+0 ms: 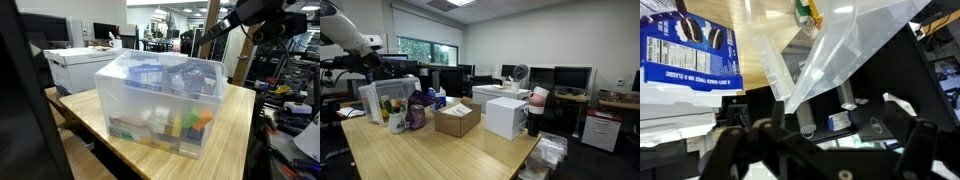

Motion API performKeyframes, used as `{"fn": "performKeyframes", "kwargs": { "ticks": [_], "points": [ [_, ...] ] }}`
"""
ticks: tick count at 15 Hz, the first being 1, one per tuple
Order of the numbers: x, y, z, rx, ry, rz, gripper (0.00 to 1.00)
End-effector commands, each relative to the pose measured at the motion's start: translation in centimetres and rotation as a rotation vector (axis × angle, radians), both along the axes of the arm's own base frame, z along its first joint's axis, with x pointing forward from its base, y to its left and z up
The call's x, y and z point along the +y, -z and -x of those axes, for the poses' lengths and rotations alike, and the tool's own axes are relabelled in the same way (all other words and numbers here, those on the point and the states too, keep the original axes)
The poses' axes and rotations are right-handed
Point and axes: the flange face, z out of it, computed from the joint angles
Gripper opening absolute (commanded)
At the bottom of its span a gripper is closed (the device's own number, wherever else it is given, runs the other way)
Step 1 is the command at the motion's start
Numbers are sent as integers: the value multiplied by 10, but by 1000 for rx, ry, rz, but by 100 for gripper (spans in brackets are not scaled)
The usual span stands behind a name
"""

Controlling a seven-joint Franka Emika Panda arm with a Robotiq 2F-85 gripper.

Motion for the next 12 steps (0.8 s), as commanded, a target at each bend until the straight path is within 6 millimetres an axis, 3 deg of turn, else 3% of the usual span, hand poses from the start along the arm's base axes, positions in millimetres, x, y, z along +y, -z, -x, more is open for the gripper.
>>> {"fn": "performKeyframes", "kwargs": {
  "ticks": [1,12],
  "points": [
    [-1,13,-6,-53,-141,107,100],
    [-1,41,-11,-190,-413,285,100]
  ]
}}
